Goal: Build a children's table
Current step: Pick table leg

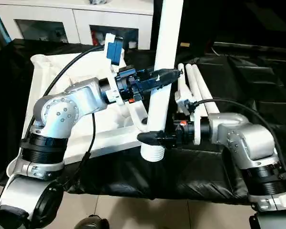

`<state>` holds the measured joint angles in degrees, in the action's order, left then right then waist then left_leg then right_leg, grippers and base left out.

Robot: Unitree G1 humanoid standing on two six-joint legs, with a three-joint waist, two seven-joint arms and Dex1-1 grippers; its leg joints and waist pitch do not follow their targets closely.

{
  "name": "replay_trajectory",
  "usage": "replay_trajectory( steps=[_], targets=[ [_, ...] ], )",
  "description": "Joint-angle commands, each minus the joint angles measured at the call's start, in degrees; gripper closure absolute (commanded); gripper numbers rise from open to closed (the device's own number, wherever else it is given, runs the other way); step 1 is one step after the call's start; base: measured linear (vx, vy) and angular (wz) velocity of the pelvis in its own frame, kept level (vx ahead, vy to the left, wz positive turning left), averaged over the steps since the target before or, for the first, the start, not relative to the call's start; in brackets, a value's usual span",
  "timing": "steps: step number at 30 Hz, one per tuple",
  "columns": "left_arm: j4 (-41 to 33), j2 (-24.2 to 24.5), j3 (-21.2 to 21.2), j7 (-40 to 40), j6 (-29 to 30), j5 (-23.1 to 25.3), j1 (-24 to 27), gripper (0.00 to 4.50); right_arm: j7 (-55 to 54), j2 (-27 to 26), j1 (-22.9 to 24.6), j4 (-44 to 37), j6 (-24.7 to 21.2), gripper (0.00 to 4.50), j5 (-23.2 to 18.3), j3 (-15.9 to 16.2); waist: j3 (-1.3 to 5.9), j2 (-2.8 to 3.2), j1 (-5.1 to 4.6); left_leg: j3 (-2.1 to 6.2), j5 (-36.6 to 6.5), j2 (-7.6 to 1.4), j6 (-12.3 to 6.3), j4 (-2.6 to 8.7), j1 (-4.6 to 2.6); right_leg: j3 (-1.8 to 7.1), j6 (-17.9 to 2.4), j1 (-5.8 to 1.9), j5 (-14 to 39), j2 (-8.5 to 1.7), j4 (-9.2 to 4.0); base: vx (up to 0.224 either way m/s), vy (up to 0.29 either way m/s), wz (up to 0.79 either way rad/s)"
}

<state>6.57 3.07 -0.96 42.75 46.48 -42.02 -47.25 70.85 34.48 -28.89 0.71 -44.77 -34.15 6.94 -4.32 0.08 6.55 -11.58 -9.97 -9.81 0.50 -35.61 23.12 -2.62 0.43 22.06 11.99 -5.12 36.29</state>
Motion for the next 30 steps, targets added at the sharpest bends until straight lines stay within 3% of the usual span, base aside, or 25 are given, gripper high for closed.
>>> replay_trajectory(
  steps=[1, 16, 17, 18, 20, 21, 22, 26, 27, 30],
  targets=[
    [-0.4, 0.0, -0.3, 0.9, 0.6, -0.5, -1.8, 2.7, 0.2, 0.6, 0.2, 0.1, 0.1, 1.51, 0.2, 0.4, 5.08, -1.1, 0.15, 1.59, -4.0, -3.29, -2.84, 3.63, -1.78, 2.07, -16.0, -2.52, 2.5, -3.65, -3.59, 0.0, 0.0, 0.0],
    [-2.1, 0.8, -2.4, 2.1, -0.4, 1.2, -1.1, 2.7, -1.2, -1.0, 0.5, 1.2, 0.5, 2.52, 0.7, 0.4, 5.14, -1.19, 0.17, 1.58, -3.5, -3.29, -3.15, 3.58, -1.75, 2.08, -16.1, -2.47, 2.1, -3.71, -3.48, 0.0, 0.0, 0.0],
    [-2.2, 0.7, -2.4, 1.4, -0.6, 1.5, -1.1, 2.35, -1.8, -1.4, 0.4, 1.4, 0.9, 2.55, 0.9, 0.1, 5.15, -0.9, 0.24, 1.64, -3.5, -3.29, -2.98, 3.59, -1.71, 2.05, -16.1, -2.51, 2.1, -3.73, -3.39, 0.0, 0.0, 0.0],
    [-2.2, 0.6, -2.2, 1.1, -0.4, 1.4, -1.1, 2.14, -2.5, -1.8, 0.4, 1.6, 1.1, 2.56, 1.1, -0.1, 5.12, -0.98, 0.19, 1.59, -3.7, -3.27, -2.89, 3.61, -1.7, 2.05, -16.1, -2.47, 2.3, -3.68, -3.51, 0.0, 0.0, 0.0],
    [-2.5, 0.4, -1.6, 1.1, -0.2, 0.5, -1.1, 1.98, -3.8, -2.7, 0.4, 2.2, 1.8, 2.57, 1.4, -0.7, 5.13, -1.0, 0.19, 1.6, -4.0, -3.32, -2.49, 3.64, -1.83, 2.04, -16.2, -2.4, 2.3, -3.68, -3.47, 0.0, 0.0, 0.0],
    [-2.6, 0.3, -1.5, 1.1, -0.2, 0.4, -1.1, 1.98, -4.1, -2.9, 0.4, 2.3, 2.0, 2.57, 1.5, -0.9, 5.12, -0.62, 0.27, 1.65, -4.1, -3.25, -2.34, 3.64, -1.81, 2.04, -16.2, -2.41, 2.4, -3.69, -3.47, 0.0, 0.0, 0.0],
    [-2.7, 0.1, -1.2, 0.9, -0.5, 0.3, -1.1, 1.86, -4.6, -3.3, 0.4, 2.6, 2.5, 2.57, 1.6, -1.1, 5.13, -0.8, 0.19, 1.62, -4.6, -3.26, -1.99, 3.68, -1.8, 2.01, -16.2, -2.42, 2.6, -3.68, -3.54, 0.0, 0.0, 0.0],
    [-4.0, -2.3, 1.2, -1.7, -7.1, 1.4, -0.5, 1.75, -10.2, -6.4, 1.0, 3.5, 4.8, 2.57, 2.3, -3.8, 5.15, -0.8, 0.2, 1.67, -5.1, -3.31, -1.51, 3.77, -1.74, 2.02, -16.3, -2.48, 1.9, -3.75, -3.6, 0.0, 0.0, 0.0],
    [-4.4, -2.8, 1.8, -2.8, -8.6, 1.9, -0.4, 1.75, -12.2, -7.4, 1.0, 3.7, 5.4, 2.57, 2.7, -4.5, 5.19, -0.41, 0.32, 1.8, -5.1, -3.45, -1.34, 3.83, -1.82, 2.0, -16.1, -2.45, 1.5, -3.75, -3.58, 0.0, 0.0, 0.0],
    [-5.4, -5.5, 3.8, -9.7, -13.6, 4.8, 0.2, 1.75, -19.7, -10.8, 1.6, 4.9, 8.0, 2.58, 4.6, -7.1, 5.11, -0.62, 0.1, 1.77, -5.3, -3.44, -1.01, 3.91, -1.7, 2.03, -16.0, -2.52, 1.2, -3.77, -3.68, 0.0, 0.0, 0.0]
  ],
)
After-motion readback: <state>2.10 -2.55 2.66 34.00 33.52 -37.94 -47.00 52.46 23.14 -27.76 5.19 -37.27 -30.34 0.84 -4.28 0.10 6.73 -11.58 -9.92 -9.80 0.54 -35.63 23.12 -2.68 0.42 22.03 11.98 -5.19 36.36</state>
